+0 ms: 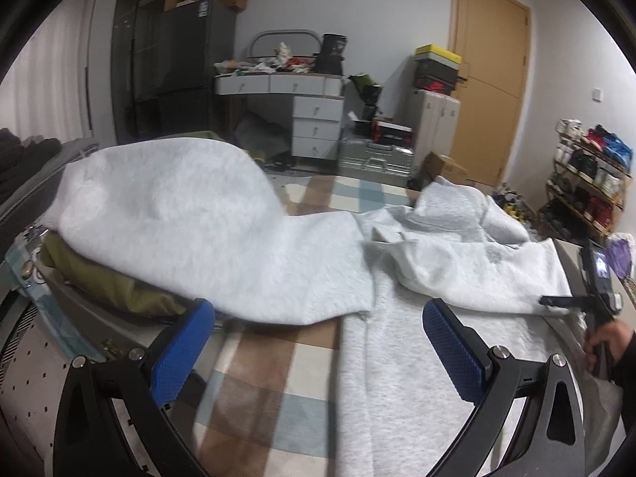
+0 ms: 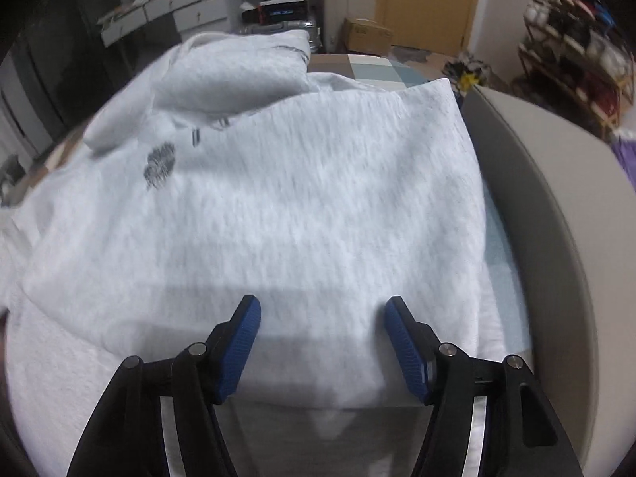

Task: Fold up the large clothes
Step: 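Carry the sleeve across the sweatshirt body with the right gripper and release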

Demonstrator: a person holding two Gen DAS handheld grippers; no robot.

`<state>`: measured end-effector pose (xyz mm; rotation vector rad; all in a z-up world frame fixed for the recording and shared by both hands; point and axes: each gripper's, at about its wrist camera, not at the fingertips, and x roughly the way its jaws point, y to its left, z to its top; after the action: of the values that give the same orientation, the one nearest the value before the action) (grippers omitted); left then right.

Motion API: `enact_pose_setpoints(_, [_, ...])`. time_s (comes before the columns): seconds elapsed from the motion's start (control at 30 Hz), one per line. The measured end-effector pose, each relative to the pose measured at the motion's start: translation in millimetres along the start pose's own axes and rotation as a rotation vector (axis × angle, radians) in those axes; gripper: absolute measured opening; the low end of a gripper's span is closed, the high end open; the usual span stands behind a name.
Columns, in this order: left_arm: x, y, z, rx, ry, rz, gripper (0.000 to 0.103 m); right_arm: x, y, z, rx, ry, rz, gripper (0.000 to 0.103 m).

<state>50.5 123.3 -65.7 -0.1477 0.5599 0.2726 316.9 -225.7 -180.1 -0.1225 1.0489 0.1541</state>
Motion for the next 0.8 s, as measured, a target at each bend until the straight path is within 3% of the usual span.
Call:
enact_pose_setpoints(0.13, [-4.9,14.0,7.0,-0.006,-0.012,0.081,0.102,-25.3,-7.4,-11.2,-0.001,-0.030,0.008,0.065])
enact_pose_setpoints(0.33, [-8.9,36.1,12.5,-0.065,0.019,0.162,0.102,-131.1,9.0,-24.4,0.058,-0.318,0.278,0.066])
enact_pose_setpoints(0.4, [-13.7,32.6,14.2,-0.061,0.011,0.166,0.102,-169.4,18.3,-32.4,0.096,-0.393,0.400,0.074])
enact_pose_setpoints(0.5, [-22.4,19.1,17.0,-0.006,-0.016,0.189,0.102,-221.3,31.1,-41.4,0.099,-0.483,0.572,0.078])
enact_pose_setpoints(0.53, [-24.7,14.6,18.2,0.010,-0.024,0.198,0.102,-227.3,42.4,-36.1,0.090,-0.503,0.602,0.082])
enact_pose_setpoints(0.57, [-23.8,12.9,20.5,0.016,-0.028,0.203,0.102,-250.0,47.7,-43.8,0.081,-0.539,0.642,0.093])
enact_pose_setpoints(0.6, [-26.1,10.6,21.1,0.022,-0.035,0.211,0.102,-262.9,60.5,-39.8,0.077,-0.557,0.658,0.103])
enact_pose_setpoints(0.7, [-31.1,10.0,21.8,0.018,-0.049,0.204,0.102,-315.4,74.5,-69.5,0.023,-0.694,0.677,0.103])
enact_pose_setpoints(0.8, [-32.5,16.1,22.0,0.005,-0.049,0.213,0.102,-331.9,95.4,-98.1,-0.035,-0.832,0.538,0.103])
